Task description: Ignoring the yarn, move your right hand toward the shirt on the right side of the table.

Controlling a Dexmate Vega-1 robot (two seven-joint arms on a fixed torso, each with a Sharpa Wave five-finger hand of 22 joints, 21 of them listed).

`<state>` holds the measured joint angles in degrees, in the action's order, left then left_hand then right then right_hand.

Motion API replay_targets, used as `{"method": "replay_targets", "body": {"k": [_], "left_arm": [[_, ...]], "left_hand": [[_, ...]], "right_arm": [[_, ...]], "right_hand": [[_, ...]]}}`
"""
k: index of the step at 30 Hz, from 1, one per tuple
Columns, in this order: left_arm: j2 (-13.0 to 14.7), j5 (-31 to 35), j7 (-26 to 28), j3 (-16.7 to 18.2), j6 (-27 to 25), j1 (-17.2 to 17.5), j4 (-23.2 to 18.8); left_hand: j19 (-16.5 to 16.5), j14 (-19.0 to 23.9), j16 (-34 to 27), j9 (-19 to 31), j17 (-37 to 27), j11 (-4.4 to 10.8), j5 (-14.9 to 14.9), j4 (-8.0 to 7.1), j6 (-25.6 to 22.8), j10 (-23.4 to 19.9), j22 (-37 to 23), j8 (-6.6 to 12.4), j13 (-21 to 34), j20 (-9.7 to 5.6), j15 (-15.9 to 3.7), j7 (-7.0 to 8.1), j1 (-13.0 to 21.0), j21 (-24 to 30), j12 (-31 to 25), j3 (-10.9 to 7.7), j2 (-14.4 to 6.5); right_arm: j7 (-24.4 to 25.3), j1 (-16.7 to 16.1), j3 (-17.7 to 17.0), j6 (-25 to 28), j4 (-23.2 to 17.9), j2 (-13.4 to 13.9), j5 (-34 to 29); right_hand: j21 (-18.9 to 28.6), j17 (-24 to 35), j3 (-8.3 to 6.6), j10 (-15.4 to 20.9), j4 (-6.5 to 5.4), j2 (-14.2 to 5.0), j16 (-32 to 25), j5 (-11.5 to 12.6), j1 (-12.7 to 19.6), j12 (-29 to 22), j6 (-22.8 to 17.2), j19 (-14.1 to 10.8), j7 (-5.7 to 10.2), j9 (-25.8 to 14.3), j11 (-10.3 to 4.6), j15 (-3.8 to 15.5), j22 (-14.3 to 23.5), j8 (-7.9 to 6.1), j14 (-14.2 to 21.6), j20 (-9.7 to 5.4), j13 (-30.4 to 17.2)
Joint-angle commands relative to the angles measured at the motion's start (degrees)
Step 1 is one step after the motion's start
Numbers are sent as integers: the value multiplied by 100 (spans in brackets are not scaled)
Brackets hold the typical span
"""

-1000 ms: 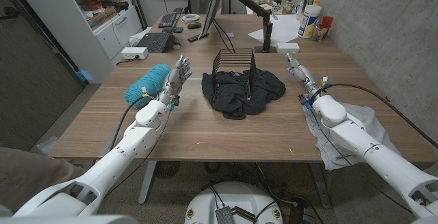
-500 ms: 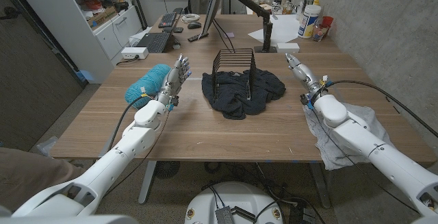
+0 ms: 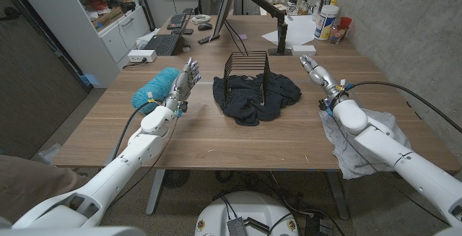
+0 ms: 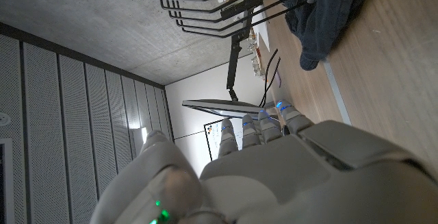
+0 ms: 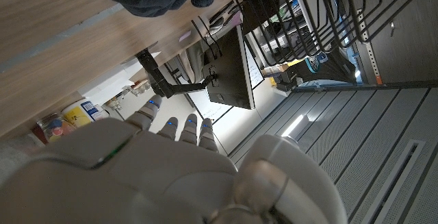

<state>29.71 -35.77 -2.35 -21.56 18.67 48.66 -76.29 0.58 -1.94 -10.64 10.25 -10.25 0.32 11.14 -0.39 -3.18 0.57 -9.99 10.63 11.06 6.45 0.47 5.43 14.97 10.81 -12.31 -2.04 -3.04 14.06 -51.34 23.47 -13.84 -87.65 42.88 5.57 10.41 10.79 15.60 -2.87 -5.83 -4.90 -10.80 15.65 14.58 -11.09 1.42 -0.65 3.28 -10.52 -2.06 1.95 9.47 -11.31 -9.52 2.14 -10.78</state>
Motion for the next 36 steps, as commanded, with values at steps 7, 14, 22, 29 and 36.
{"method": "replay_targets", "body": {"k": [7,14,22,29,36], "left_arm": [[-60,111,70,-38,125,-27,112],[-72,54,16,-24,142,-19,136],[-52,40,27,-11,120,8,126],[-61,25,-32,-15,141,-23,189],[-67,11,-71,-20,145,-42,236]], "left_hand": [[-22,-59,-8,12,-20,29,27,28,-30,4,-12,31,28,34,-25,18,40,24,-12,-9,-40],[-30,-60,-9,12,-20,20,27,30,-36,-4,-12,32,28,36,-19,10,40,22,-15,-7,-41],[-30,-62,-9,12,-20,37,27,32,-30,-5,-12,28,28,35,-18,13,38,22,-14,-5,-43],[-34,-67,-8,12,-20,28,27,34,-34,0,-12,28,28,34,-15,8,37,22,-11,-3,-45],[-36,-66,-9,12,-20,24,27,36,-31,-4,-12,25,28,37,-16,12,36,22,-12,0,-46]], "right_arm": [[385,-112,-20,81,-220,177,-710],[278,-60,15,199,-300,359,-963],[202,-63,26,260,-348,466,-1076],[138,-100,-3,389,-500,658,-1244],[139,-120,-15,535,-635,788,-1443]], "right_hand": [[20,12,13,68,52,3,-47,-35,96,-59,-91,21,72,-16,-59,137,20,-45,-21,21,-13],[20,11,6,61,60,-2,-46,-39,111,-53,-96,23,84,-17,-54,147,20,-42,-24,25,-14],[17,10,0,41,73,-3,-45,-45,132,-41,-91,34,87,-17,-71,149,20,-33,-31,30,-14],[15,10,-4,30,81,-1,-41,-51,145,-35,-90,43,89,-18,-84,160,20,-27,-43,28,-14],[13,10,-5,21,88,2,-38,-58,155,-29,-77,54,90,-19,-88,164,20,-18,-58,29,-15]]}}
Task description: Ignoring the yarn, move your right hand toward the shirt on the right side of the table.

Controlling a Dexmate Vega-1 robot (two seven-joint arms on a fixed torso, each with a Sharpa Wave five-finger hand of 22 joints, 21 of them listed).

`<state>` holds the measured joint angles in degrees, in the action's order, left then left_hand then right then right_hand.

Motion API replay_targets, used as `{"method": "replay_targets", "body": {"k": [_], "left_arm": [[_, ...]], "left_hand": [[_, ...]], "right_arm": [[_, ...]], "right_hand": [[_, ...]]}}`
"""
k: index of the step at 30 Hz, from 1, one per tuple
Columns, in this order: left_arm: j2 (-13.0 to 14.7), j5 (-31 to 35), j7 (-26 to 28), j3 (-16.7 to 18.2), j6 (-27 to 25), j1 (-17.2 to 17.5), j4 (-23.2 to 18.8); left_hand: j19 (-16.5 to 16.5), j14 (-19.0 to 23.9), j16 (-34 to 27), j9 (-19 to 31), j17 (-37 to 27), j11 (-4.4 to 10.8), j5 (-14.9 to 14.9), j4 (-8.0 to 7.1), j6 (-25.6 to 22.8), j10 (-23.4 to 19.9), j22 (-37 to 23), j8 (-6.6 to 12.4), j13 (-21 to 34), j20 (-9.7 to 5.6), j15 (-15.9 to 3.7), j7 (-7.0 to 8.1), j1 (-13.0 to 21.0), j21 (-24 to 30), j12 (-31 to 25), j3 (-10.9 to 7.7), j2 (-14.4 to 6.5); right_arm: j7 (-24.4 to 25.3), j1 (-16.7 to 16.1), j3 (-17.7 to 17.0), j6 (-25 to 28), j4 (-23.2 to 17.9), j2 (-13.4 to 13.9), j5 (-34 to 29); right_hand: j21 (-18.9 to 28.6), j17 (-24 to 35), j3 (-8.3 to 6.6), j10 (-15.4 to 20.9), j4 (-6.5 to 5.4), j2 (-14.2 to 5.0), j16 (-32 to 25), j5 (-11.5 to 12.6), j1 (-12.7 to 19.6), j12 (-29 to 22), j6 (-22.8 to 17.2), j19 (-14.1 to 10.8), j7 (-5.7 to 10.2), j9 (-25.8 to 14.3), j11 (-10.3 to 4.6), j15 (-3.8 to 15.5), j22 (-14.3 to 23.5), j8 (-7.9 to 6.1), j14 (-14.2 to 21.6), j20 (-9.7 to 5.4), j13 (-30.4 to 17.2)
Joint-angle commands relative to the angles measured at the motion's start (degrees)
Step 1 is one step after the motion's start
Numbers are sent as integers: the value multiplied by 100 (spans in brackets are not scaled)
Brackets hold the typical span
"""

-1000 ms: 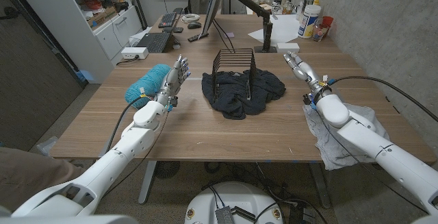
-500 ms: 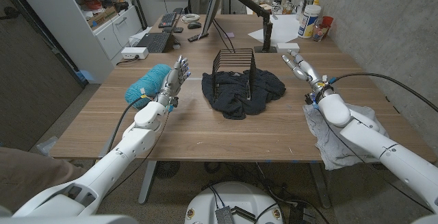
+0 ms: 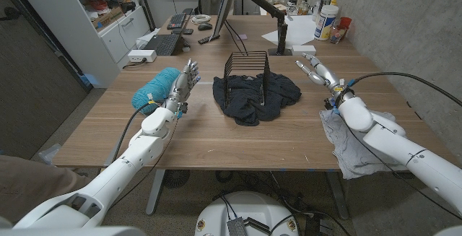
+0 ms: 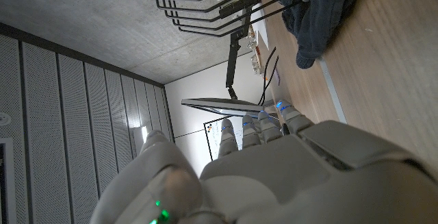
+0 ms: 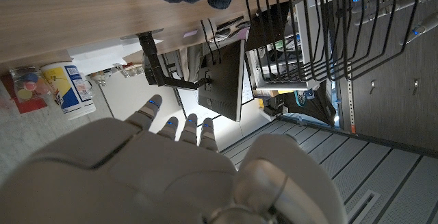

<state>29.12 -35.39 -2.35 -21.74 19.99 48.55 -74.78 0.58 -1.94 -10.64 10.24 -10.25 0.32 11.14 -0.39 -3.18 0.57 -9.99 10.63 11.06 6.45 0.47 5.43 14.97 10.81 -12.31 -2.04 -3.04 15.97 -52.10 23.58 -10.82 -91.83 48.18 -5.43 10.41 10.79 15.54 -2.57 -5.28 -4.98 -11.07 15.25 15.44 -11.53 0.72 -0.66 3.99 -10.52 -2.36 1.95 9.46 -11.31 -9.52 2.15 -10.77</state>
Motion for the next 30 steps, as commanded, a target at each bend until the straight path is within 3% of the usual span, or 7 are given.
{"method": "replay_targets", "body": {"k": [1,21,30], "left_arm": [[-9,-27,-72,-1,13,-31,84],[4,-64,-93,41,51,-17,144],[39,-49,-59,45,19,14,71]], "left_hand": [[-37,-67,-10,12,-20,37,27,36,-27,2,-12,23,28,37,-15,17,36,22,-10,0,-46],[-40,-69,-10,12,-20,21,27,41,-40,-3,-12,26,29,32,-16,2,33,22,-11,6,-48],[-44,-68,-12,13,-20,31,27,44,-39,-5,-12,24,29,25,-13,5,31,22,-11,9,-50]], "right_arm": [[-53,-45,-27,234,-218,257,-344],[-132,-217,-78,477,-544,661,-759],[-276,-279,-123,516,-630,848,-814]], "right_hand": [[14,10,1,-11,35,10,-11,-19,71,16,-8,54,23,-19,-61,165,20,-18,-57,34,-15],[17,12,8,-85,49,31,5,-42,85,43,26,63,70,-22,-100,205,21,5,-130,33,-18],[5,15,9,-113,52,32,9,-54,89,49,55,109,135,-24,-200,215,21,19,-166,70,-21]]}}
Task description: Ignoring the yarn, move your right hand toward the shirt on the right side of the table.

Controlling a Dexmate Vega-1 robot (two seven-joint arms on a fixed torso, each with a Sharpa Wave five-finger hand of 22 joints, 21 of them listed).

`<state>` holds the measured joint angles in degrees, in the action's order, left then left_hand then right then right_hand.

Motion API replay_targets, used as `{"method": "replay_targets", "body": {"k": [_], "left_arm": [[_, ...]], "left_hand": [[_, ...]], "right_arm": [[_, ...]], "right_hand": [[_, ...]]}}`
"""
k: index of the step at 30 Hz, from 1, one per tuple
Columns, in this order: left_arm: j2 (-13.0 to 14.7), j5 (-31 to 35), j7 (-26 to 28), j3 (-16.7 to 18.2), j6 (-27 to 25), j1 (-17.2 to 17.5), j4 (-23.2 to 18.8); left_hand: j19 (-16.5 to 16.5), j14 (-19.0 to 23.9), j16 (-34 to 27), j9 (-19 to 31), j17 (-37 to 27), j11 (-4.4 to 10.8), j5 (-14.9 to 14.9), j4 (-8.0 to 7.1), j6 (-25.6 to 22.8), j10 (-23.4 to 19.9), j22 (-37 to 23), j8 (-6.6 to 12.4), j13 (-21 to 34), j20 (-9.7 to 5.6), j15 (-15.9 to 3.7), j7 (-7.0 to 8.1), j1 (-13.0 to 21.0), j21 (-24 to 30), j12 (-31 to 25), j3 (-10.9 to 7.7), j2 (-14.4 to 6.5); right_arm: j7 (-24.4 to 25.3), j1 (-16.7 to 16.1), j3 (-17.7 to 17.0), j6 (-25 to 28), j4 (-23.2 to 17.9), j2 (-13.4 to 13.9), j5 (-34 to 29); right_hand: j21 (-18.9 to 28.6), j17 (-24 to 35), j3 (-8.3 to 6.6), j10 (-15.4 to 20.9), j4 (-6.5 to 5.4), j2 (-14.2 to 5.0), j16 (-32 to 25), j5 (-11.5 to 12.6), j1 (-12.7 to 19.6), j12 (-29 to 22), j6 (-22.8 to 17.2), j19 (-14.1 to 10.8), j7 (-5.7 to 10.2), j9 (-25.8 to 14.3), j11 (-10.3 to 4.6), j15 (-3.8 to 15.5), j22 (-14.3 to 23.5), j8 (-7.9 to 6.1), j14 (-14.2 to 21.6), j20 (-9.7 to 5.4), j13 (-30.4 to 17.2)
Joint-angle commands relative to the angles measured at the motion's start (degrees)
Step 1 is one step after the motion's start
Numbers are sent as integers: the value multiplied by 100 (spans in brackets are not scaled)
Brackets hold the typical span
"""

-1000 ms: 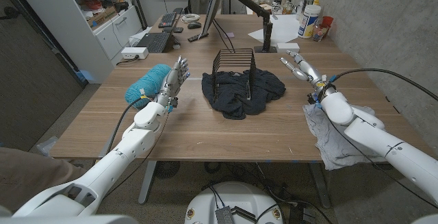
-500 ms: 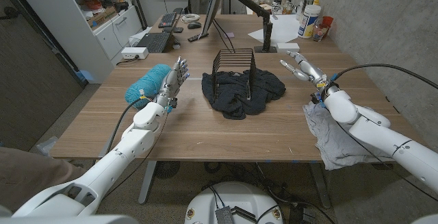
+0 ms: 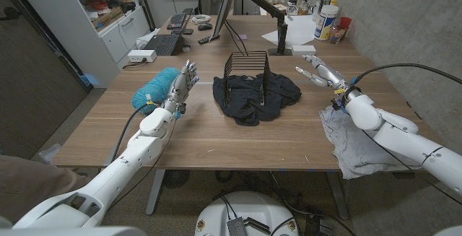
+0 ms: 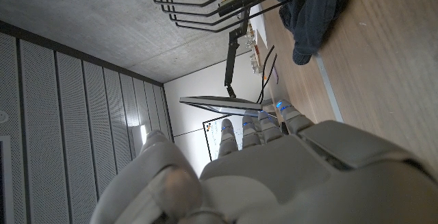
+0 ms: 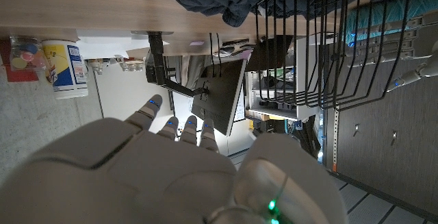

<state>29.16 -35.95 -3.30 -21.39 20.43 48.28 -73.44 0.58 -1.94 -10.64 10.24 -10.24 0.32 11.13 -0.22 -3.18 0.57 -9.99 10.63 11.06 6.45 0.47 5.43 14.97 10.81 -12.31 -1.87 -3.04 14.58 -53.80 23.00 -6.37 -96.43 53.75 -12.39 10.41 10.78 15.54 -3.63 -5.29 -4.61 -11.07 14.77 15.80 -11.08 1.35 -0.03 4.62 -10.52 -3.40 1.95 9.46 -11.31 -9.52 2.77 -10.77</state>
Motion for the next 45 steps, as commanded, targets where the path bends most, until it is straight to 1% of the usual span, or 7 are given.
{"method": "replay_targets", "body": {"k": [1,14,27,35,39,41,45], "left_arm": [[36,7,36,10,-26,41,-62],[93,28,66,14,-78,78,-131],[130,73,96,4,-109,84,-188],[150,88,128,8,-119,114,-239],[161,93,138,14,-111,132,-261],[161,93,138,14,-110,132,-260],[175,90,124,17,-115,137,-269]], "left_hand": [[-46,-71,-11,13,-20,30,27,27,-40,-6,-12,24,29,25,-12,6,31,21,-12,-8,-50],[-48,-71,-12,13,-20,37,27,30,-43,2,-12,24,29,20,-19,15,30,22,-8,-4,-52],[-49,-73,-12,13,-20,27,28,35,-40,-4,-12,21,29,28,-20,14,28,23,-10,0,-55],[-52,-76,-11,13,-20,28,28,38,-37,-3,-12,20,29,24,-16,18,28,22,-9,3,-56],[-49,-76,-11,13,-20,33,28,39,-32,-3,-12,17,29,18,-19,15,27,24,-9,4,-56],[-48,-77,-11,13,-20,36,28,40,-31,-2,-12,17,29,16,-18,18,27,24,-8,4,-57],[-50,-75,-12,13,-20,31,28,41,-33,-8,-12,18,29,14,-10,12,27,24,-11,5,-57]], "right_arm": [[-139,-111,-67,71,-169,291,-118],[-195,-295,-186,249,-340,524,-195],[1,-712,-438,533,-531,757,-182],[63,-866,-545,566,-574,800,-76],[182,-1046,-633,734,-710,854,-113],[183,-1049,-635,749,-716,853,-116],[268,-1238,-760,851,-812,911,-62]], "right_hand": [[5,15,9,-9,52,-5,8,-7,53,4,-10,47,73,-24,-98,218,21,18,-166,10,-21],[5,18,9,-33,49,-12,5,-15,51,8,14,64,85,-26,-133,229,22,26,-184,16,-24],[6,21,12,-39,46,-12,-1,-23,46,5,41,77,94,-28,-132,232,22,33,-187,23,-27],[6,22,13,-40,45,-13,-4,-27,45,2,43,84,96,-28,-134,233,23,32,-192,23,-28],[-1,22,14,-40,44,-15,1,-30,44,1,45,109,101,-29,-135,236,23,32,-210,18,-28],[1,23,13,-44,43,-18,0,-31,43,2,44,109,101,-29,-154,234,23,31,-211,14,-29],[5,23,14,-48,43,-19,-2,-34,43,0,44,109,106,-30,-144,218,23,29,-217,68,-30]]}}
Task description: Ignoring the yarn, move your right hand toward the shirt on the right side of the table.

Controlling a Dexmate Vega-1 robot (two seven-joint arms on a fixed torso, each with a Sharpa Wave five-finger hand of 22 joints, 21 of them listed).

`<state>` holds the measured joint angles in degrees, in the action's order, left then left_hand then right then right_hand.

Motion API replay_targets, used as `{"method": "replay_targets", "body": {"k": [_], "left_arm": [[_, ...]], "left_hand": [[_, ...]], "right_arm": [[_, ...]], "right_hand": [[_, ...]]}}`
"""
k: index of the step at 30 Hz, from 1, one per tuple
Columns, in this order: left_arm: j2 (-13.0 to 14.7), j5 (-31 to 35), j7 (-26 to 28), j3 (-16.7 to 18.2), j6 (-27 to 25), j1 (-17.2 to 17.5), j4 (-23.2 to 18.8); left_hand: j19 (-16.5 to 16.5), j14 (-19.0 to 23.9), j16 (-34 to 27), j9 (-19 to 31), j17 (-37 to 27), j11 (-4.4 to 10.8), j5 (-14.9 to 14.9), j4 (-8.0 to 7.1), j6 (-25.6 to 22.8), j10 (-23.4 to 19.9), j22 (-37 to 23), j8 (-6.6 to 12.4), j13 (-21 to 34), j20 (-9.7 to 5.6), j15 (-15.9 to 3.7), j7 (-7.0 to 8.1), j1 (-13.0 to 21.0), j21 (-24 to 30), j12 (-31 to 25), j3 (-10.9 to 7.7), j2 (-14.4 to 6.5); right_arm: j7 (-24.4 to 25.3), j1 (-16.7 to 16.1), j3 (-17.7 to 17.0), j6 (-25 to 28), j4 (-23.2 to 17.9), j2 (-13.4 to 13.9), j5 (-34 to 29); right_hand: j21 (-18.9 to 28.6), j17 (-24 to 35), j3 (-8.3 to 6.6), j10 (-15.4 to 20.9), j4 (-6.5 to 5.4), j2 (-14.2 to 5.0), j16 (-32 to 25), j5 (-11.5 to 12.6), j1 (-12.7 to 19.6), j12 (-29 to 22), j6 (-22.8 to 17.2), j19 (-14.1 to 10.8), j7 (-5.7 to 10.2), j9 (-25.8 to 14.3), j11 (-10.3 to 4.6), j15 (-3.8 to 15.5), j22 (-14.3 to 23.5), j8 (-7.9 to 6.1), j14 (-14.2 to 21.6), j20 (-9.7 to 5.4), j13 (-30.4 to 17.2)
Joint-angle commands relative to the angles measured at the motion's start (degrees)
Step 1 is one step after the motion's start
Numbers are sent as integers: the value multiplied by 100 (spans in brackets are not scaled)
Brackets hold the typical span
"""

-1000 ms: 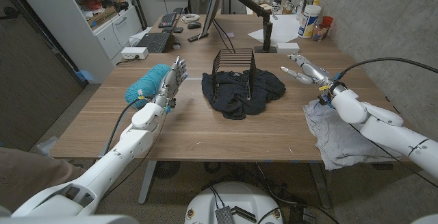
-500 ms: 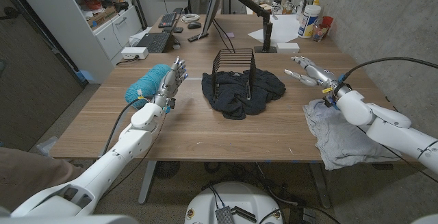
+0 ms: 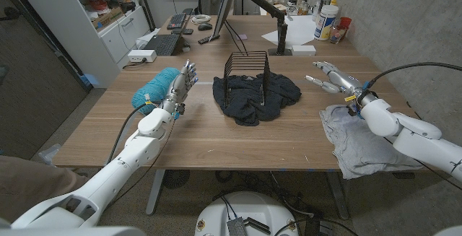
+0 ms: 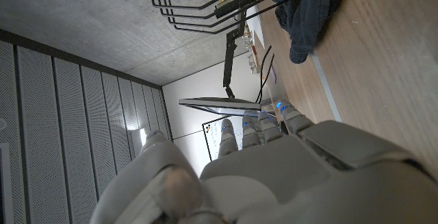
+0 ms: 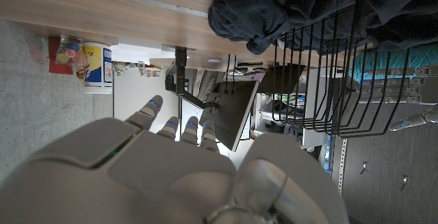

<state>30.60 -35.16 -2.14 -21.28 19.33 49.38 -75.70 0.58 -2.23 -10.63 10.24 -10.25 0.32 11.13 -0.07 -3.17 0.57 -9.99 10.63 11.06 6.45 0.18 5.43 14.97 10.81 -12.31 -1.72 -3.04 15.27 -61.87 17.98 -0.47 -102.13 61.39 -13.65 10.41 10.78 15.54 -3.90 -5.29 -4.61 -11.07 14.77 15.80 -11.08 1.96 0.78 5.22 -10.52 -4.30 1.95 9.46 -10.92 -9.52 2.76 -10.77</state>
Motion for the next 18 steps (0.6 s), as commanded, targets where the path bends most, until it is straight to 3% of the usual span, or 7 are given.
{"method": "replay_targets", "body": {"k": [1,18], "left_arm": [[31,11,8,5,-6,27,-44],[-4,-17,-58,-9,18,-10,31]], "left_hand": [[-50,-50,-11,13,-20,35,28,26,-36,-8,-12,19,29,14,23,11,27,24,-11,-9,-57],[-56,-50,-12,13,-20,37,28,30,-35,-11,-12,19,29,18,17,17,25,23,-10,-5,-60]], "right_arm": [[197,-433,-260,267,-246,146,66],[320,-904,-592,664,-559,381,43]], "right_hand": [[5,23,14,-23,43,-19,-2,-35,43,1,-17,27,46,-30,-54,218,23,-10,-217,73,-30],[13,24,16,-29,43,-18,-9,-43,42,-2,-10,23,53,-31,-55,214,23,-11,-223,86,-32]]}}
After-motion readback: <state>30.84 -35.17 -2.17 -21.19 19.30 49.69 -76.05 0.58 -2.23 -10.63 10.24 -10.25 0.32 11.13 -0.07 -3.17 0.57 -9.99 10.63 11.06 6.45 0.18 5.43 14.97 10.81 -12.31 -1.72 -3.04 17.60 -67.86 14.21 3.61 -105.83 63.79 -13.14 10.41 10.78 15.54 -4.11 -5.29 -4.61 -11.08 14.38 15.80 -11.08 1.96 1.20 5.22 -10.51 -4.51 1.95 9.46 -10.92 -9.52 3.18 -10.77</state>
